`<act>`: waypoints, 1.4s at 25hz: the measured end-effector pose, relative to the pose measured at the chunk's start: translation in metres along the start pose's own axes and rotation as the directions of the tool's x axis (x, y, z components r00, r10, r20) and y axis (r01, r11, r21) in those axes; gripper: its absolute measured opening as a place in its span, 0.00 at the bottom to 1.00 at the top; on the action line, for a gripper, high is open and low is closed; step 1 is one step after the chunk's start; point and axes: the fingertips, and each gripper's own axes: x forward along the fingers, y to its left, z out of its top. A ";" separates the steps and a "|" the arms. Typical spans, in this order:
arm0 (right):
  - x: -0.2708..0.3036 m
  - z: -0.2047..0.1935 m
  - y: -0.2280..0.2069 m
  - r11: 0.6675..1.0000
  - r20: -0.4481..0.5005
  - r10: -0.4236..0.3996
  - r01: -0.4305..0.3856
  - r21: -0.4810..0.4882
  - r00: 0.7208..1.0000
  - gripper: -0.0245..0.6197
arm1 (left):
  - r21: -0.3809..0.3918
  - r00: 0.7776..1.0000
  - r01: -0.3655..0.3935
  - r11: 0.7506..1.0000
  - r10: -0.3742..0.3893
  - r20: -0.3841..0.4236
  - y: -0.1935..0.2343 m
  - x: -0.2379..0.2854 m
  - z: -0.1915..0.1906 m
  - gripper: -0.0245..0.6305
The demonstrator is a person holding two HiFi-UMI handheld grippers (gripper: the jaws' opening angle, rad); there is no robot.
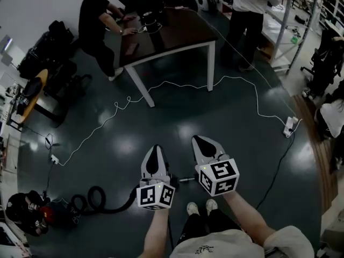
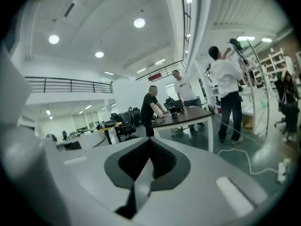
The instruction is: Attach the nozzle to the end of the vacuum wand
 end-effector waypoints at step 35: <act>-0.108 0.053 0.085 0.988 0.124 0.108 -0.092 -0.125 0.986 0.05 | 0.134 0.990 0.060 0.989 -0.076 0.117 -0.059 -0.102 0.087 0.04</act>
